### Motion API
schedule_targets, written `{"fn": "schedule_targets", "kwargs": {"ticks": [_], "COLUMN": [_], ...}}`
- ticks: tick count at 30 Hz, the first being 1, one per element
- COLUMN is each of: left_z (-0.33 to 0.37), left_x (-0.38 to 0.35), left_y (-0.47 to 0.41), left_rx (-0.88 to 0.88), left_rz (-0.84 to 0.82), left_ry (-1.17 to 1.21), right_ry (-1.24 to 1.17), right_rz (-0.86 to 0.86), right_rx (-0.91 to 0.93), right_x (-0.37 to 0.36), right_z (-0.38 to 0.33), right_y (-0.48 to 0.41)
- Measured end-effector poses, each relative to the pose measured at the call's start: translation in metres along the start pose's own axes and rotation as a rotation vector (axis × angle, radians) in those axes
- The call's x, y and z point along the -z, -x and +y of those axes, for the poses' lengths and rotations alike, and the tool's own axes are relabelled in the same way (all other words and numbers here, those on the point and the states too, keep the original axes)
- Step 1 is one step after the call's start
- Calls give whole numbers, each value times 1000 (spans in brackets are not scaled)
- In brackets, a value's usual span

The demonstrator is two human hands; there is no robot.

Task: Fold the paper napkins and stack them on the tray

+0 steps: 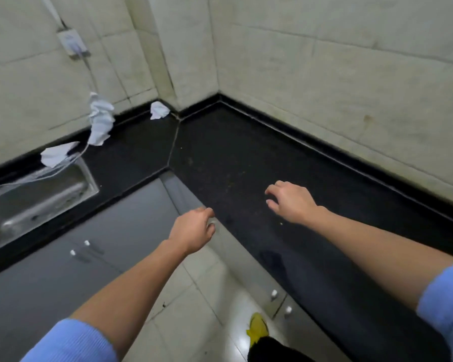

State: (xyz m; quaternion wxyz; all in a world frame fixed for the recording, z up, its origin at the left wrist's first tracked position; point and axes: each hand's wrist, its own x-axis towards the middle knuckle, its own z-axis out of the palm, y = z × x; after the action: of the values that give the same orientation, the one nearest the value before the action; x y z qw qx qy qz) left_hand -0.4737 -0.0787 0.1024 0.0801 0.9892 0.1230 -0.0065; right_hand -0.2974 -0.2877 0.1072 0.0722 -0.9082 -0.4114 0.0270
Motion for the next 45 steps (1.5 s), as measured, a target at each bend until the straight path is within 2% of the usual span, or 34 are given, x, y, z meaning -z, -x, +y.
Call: {"fn": "schedule_targets", "kwargs": {"ticks": [9, 19, 22, 31, 38, 45], "left_z": [-127, -264, -315, -455, -511, -565], "left_x": [33, 36, 41, 82, 62, 53], "left_y": [-45, -91, -125, -229, -293, -347], "left_rx": [317, 459, 430, 323, 308, 410], "left_rz": [-14, -18, 3, -15, -75, -147], "left_ry": [33, 53, 58, 65, 148, 165], "right_ry": [-44, -15, 11, -7, 7, -83], "right_rz": [-86, -163, -172, -234, -306, -291], "right_rx": [207, 355, 327, 90, 56, -8], "right_x": [-16, -51, -59, -72, -95, -141], "right_z": [-80, -172, -193, -241, -235, -222], "right_y": [-177, -327, -380, -521, -627, -790]}}
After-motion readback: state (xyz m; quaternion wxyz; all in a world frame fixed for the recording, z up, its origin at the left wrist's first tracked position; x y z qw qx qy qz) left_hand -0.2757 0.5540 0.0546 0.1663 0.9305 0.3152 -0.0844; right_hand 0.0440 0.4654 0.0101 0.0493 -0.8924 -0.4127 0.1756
